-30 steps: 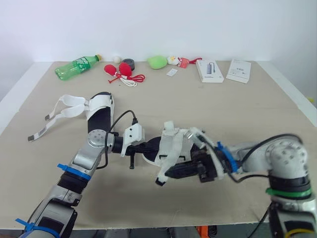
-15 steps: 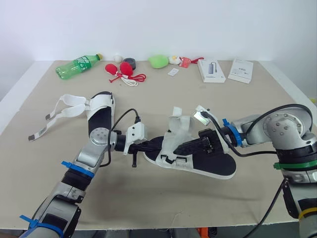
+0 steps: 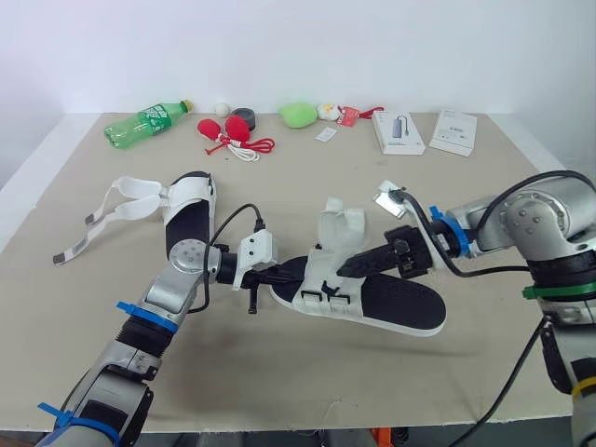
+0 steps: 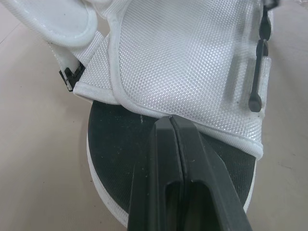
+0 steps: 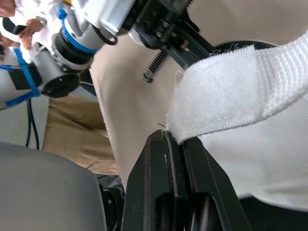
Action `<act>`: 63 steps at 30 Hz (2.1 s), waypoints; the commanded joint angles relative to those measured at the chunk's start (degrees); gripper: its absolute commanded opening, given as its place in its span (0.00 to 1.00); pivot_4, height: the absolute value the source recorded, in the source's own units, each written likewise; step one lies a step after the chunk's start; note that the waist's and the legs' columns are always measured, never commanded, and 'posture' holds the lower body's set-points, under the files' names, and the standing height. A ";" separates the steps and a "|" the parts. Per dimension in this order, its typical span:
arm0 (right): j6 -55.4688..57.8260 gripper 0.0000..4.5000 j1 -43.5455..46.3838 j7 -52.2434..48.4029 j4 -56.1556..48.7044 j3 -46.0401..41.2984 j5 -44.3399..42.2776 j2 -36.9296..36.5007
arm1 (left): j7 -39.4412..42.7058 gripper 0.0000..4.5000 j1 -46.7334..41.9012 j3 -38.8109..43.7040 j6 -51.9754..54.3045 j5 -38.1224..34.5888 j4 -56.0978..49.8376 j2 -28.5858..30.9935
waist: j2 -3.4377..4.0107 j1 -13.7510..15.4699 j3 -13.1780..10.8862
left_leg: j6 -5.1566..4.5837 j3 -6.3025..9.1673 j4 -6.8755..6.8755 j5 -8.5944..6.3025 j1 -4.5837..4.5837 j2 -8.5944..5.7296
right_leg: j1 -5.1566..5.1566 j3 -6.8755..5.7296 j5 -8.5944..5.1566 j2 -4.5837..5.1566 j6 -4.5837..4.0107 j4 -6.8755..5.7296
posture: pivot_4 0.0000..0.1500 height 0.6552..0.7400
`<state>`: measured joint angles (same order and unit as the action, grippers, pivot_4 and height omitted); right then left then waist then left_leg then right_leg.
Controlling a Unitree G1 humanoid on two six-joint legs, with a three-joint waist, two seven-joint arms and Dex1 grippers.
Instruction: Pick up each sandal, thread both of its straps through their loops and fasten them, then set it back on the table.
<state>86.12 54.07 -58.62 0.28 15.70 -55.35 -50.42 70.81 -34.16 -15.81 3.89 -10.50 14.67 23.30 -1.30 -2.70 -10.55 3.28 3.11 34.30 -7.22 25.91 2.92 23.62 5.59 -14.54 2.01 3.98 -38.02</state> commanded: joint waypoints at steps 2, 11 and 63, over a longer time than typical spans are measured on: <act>-2.43 0.01 1.58 -4.46 1.08 1.48 3.20 -0.69 | 0.30 0.00 0.33 -0.42 0.05 0.10 -1.03 -0.03 | 0.00 -0.01 0.00 | 0.00 0.00 0.00 0.00 0.00 0.00 | 0.02 0.00 0.01 0.00 -0.01 0.00 | 1.00 1.00; -4.31 0.01 3.67 -9.57 4.51 3.70 8.38 -0.29 | 0.27 0.00 0.58 -0.31 0.04 0.09 -1.37 0.22 | 0.00 0.00 0.00 | 0.00 0.00 0.01 0.00 0.11 0.00 | 0.09 -0.01 0.03 0.00 0.03 0.00 | 1.00 1.00; 6.38 0.01 10.87 -15.45 20.13 13.73 0.30 1.09 | -0.41 0.00 0.78 -0.75 -0.63 1.07 -0.70 -0.15 | 0.01 0.00 0.00 | 0.00 0.01 0.03 0.00 0.17 0.00 | 0.15 -0.01 0.20 -0.02 0.29 -0.04 | 1.00 1.00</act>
<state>92.31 63.42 -73.15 20.35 29.66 -53.33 -48.44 70.36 -33.58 -15.86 3.55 -10.11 14.01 23.21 -1.29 -2.71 -10.55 3.28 3.11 34.33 -7.21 26.07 2.92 23.77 5.57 -14.34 2.00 4.28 -38.06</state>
